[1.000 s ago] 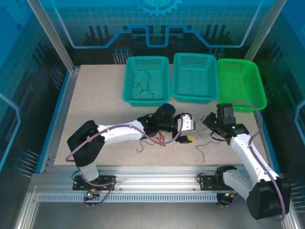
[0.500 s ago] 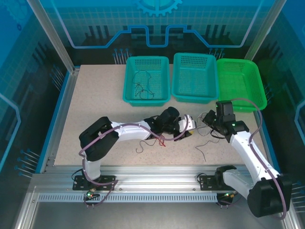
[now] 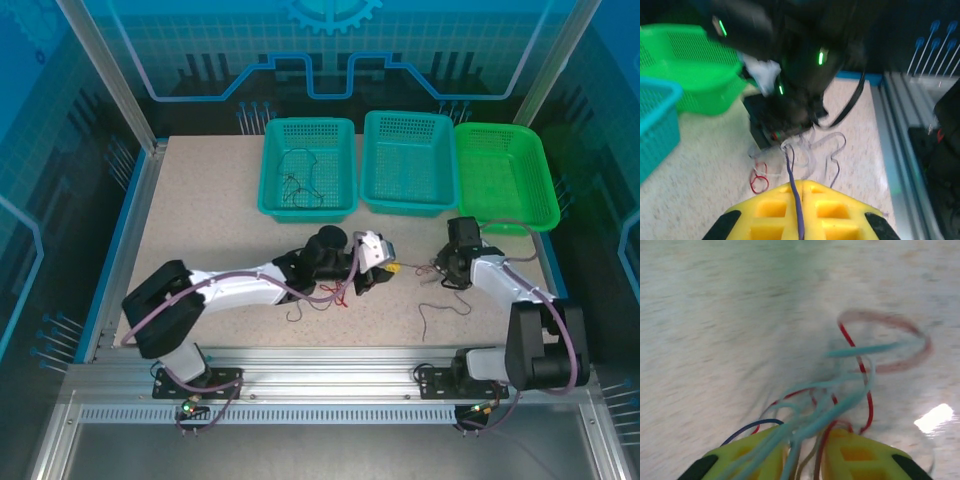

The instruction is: Untangle the cables

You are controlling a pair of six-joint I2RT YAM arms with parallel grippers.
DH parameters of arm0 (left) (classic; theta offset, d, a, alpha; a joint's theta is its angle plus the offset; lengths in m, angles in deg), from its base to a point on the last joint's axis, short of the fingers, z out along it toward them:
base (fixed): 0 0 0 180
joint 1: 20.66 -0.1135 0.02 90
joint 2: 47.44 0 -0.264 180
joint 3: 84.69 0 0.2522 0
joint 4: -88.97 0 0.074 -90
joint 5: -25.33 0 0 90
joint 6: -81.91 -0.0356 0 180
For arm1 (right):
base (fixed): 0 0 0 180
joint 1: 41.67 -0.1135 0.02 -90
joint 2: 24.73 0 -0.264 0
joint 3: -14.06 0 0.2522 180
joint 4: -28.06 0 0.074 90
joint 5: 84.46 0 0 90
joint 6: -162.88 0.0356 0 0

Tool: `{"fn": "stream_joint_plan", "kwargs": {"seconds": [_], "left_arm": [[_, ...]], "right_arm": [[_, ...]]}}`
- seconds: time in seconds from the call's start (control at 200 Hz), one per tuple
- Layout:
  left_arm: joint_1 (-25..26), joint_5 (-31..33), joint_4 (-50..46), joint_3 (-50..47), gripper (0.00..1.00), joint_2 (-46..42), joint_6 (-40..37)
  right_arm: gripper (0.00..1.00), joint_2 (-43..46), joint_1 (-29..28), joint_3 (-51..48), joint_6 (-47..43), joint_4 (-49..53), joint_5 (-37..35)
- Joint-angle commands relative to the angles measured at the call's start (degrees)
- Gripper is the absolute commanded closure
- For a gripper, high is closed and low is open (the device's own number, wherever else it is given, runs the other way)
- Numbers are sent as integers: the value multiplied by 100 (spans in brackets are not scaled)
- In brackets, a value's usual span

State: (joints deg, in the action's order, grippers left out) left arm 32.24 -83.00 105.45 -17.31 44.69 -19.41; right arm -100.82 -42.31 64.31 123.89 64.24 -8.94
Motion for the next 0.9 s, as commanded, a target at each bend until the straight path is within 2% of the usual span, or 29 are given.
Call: {"fn": "stream_joint_plan", "kwargs": {"seconds": [0.0,0.16,0.475,0.58,0.71,0.895], "left_arm": [[-141,-133,1253,-248,100,-673,506],[-341,-21,1519,-519,100,-1014,1005],[-686,873,78,209,100,-1609,1300],[-1031,904,-133,474,100,-1859,1551],[-1519,1015,-502,922,100,-1960,1771],[-1927,1094,-1305,2002,100,-1590,1251]], "right_arm": [[75,-56,417,-89,60,123,-499],[77,59,766,-169,-26,70,-293],[76,1182,776,-378,-250,228,47],[91,1535,818,-539,-330,180,-239],[98,1600,1270,-762,-344,34,265],[99,1678,1449,-728,-589,151,770]]}}
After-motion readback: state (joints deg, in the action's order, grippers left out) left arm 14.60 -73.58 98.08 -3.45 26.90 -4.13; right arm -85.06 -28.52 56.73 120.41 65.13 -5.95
